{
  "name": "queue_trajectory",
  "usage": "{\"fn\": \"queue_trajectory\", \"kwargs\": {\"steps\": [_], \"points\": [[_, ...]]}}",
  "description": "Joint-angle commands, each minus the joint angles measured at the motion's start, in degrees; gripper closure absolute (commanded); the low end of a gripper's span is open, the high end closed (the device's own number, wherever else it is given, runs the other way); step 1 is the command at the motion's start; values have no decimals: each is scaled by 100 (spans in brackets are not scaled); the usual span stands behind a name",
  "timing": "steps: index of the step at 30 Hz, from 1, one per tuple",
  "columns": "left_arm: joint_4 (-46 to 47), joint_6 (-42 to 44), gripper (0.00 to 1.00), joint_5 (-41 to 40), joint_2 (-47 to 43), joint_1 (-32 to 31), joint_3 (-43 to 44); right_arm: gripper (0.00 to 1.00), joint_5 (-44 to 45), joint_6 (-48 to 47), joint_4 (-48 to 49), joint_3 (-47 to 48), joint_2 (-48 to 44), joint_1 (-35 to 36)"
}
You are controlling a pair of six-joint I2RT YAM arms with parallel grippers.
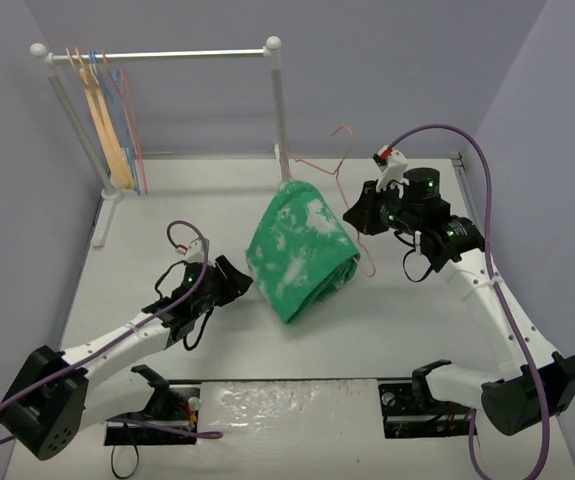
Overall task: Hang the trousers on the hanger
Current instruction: Place the hanger at the clothesline.
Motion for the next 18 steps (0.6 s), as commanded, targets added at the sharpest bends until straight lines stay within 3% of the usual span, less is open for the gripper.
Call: {"fn": "queue_trajectory", "kwargs": {"steps": [1,4,12,15,18], "points": [[452,11,45,-110,317,79,345,100,217,-160,720,627,-279,109],[-6,175,37,-265,121,79,640,100,316,-242,540,873,-173,191],[-1090,432,36,-280,-327,50,2608,100,618,-458,421,1172,-46,542],[-1181,264,36,-164,-197,27,3068,100,680,-456,497,1066,-3,668],[-1380,-99,37,-44,204,-44,4061,100,934,-388,710,841,-26,1033]]}}
